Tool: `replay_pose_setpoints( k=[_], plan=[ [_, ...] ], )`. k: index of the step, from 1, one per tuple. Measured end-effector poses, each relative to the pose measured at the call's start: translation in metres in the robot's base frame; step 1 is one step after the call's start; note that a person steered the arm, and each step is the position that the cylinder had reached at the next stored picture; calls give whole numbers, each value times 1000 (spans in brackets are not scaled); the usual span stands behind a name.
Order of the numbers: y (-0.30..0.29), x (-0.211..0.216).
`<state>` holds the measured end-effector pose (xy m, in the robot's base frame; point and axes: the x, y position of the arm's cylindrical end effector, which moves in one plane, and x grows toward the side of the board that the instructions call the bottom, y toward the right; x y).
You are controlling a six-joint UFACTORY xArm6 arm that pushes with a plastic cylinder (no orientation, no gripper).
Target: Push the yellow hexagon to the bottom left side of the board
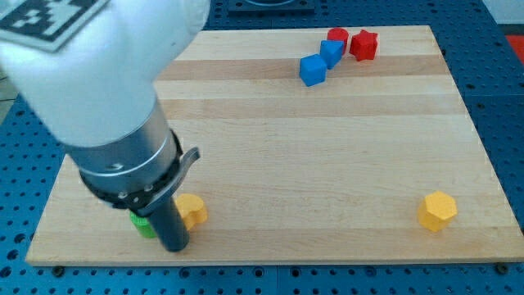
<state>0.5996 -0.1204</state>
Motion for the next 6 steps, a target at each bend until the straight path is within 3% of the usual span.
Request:
replay_pose_setpoints(
  k=[1, 2, 3, 4, 5, 6],
  plan=[
    [-76, 5],
    [-56, 3],
    [40, 0],
    [70, -11],
    [33, -11],
    [39, -28]
  ],
)
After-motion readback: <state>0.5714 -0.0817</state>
